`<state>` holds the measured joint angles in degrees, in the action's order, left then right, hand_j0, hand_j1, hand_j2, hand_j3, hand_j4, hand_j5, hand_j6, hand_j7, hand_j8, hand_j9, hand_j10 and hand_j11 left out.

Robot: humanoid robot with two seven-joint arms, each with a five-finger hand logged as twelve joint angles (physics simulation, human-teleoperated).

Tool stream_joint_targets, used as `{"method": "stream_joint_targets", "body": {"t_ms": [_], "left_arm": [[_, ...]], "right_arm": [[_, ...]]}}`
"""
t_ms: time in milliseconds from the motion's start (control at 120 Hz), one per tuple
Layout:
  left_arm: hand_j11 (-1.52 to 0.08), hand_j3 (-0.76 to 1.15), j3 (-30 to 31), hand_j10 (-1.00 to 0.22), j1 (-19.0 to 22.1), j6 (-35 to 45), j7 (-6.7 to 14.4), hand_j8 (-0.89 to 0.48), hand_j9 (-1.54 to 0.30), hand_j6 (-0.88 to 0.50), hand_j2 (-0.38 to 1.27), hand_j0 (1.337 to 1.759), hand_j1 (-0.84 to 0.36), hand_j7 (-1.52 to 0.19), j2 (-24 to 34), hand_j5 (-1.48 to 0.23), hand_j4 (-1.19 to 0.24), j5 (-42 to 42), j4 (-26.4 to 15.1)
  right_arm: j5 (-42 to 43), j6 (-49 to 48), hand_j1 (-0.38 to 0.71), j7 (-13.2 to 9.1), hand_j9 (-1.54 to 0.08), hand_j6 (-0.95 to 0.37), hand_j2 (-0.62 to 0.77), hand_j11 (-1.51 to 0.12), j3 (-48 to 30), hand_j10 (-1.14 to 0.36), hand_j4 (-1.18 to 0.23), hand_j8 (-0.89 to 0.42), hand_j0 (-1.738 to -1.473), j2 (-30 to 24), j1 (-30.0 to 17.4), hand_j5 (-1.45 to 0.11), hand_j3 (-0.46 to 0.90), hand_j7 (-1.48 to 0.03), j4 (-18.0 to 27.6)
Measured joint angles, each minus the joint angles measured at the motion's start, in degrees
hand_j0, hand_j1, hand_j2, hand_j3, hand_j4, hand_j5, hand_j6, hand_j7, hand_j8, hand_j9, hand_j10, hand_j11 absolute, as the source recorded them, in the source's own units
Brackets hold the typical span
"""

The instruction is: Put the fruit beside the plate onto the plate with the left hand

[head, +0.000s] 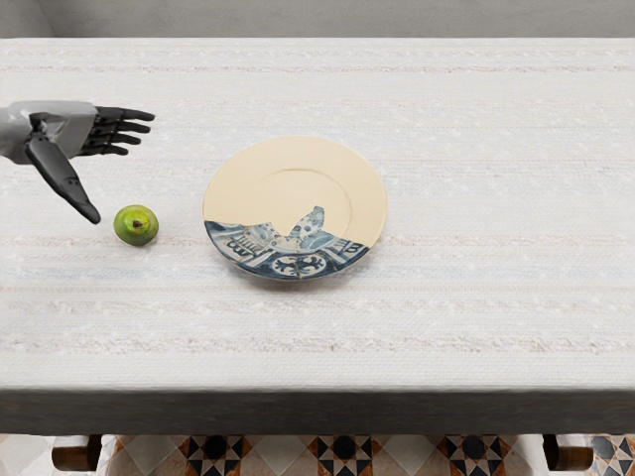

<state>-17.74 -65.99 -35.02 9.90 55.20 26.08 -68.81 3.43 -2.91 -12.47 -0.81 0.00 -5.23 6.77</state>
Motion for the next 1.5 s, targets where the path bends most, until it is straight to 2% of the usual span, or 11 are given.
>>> {"method": "stream_joint_targets", "body": {"t_ms": [217,250,433,508,567,642,767,917,1058,1392,1500], "left_arm": [[-0.02,0.00,0.01,-0.02,-0.06,0.00,0.04,-0.02,-0.02,-0.02,0.00,1.658,0.33,-0.02,-0.12,-0.02,-0.02,0.01,-0.26],[-0.02,0.00,-0.05,-0.02,-0.46,0.00,0.74,-0.02,-0.02,-0.02,0.00,1.658,0.33,-0.02,-0.01,-0.02,-0.02,0.06,-0.53],[-0.02,0.00,-1.82,-0.02,-1.68,-0.01,12.83,-0.02,-0.02,-0.02,0.00,1.658,0.33,-0.02,1.72,-0.02,-0.02,0.18,-1.57],[-0.02,0.00,-3.20,-0.02,-1.69,-0.01,19.02,-0.02,-0.02,-0.02,0.00,1.658,0.33,-0.02,2.79,-0.02,-0.02,0.83,-5.01],[-0.02,0.00,-4.09,-0.02,-1.67,-0.02,21.63,-0.02,-0.02,-0.02,0.00,1.658,0.33,-0.02,5.04,-0.02,-0.02,2.38,-9.54],[-0.02,0.00,-4.76,-0.02,-1.67,-0.02,23.41,-0.02,-0.02,-0.02,0.00,1.658,0.33,-0.02,5.19,-0.02,-0.02,5.32,-14.06],[-0.02,0.00,-5.35,-0.02,-1.67,0.21,24.59,-0.02,-0.02,-0.02,0.00,1.658,0.33,-0.02,2.26,-0.02,-0.02,12.17,-18.40],[-0.02,0.00,-5.64,-0.02,-1.43,5.51,24.98,-0.02,-0.02,-0.03,0.00,1.658,0.33,-0.02,-1.58,-0.02,-0.02,19.67,-21.28],[-0.02,0.00,-5.33,-0.02,-0.91,8.79,25.07,-0.03,-0.02,-0.03,0.00,1.658,0.33,-0.02,-3.57,-0.02,-0.02,25.31,-22.00],[-0.03,0.00,-4.78,-0.02,5.95,17.91,25.10,-0.03,-0.03,-0.03,0.01,1.658,0.33,-0.03,-7.20,-0.03,-0.03,37.69,-22.01],[-0.03,0.00,-4.75,-0.03,6.63,19.24,25.10,-0.03,-0.03,-0.03,0.01,1.658,0.32,-0.03,-7.66,-0.03,-0.03,39.44,-21.95]], "right_arm": [[0.00,-0.01,-0.35,-0.01,0.00,0.00,0.00,0.00,-0.17,0.00,0.00,0.00,-1.658,0.00,-0.03,0.00,0.00,0.00,0.03],[0.00,-0.03,-0.35,-0.01,0.00,0.00,0.00,0.00,-0.19,0.00,0.00,0.00,-1.658,0.00,-0.01,0.00,0.00,0.00,0.02],[0.00,-0.06,-0.35,-0.01,0.00,0.00,0.00,0.00,-0.09,0.00,0.00,0.00,-1.658,0.00,0.69,0.00,0.00,0.00,0.01],[0.00,-0.07,-0.35,-0.01,0.00,0.00,0.00,0.00,-0.08,0.00,0.00,0.00,-1.658,0.00,0.81,0.00,0.00,0.00,0.01],[0.00,-0.04,-0.35,-0.01,0.00,0.00,0.00,0.00,-0.08,0.00,0.00,0.00,-1.658,0.00,0.86,0.00,0.00,0.00,0.02],[0.00,-0.05,-0.35,-0.01,0.00,0.00,0.00,0.00,-0.07,0.00,0.00,0.00,-1.658,0.00,0.89,0.00,0.00,0.00,0.01],[0.00,-0.06,-0.35,-0.01,0.00,0.00,0.00,0.00,-0.07,0.00,0.00,0.00,-1.658,0.00,0.91,0.00,0.00,0.00,0.01],[0.00,-0.07,-0.35,-0.01,0.00,0.00,0.00,0.00,-0.06,0.00,0.00,0.00,-1.658,0.00,0.92,0.00,0.00,0.00,0.01],[0.00,-0.07,-0.35,-0.01,0.00,0.00,0.00,0.00,0.00,0.00,0.00,0.00,-1.658,0.00,0.92,0.00,0.00,0.00,0.06],[0.01,-0.08,-0.35,-0.01,0.00,0.00,0.00,0.00,0.02,0.00,0.00,0.00,-1.658,0.00,0.91,0.00,0.00,0.00,0.08],[0.01,-0.08,-0.35,-0.01,0.00,0.00,0.00,0.00,-0.02,0.00,0.00,0.00,-1.658,0.00,0.92,0.00,0.00,0.00,0.08]]}}
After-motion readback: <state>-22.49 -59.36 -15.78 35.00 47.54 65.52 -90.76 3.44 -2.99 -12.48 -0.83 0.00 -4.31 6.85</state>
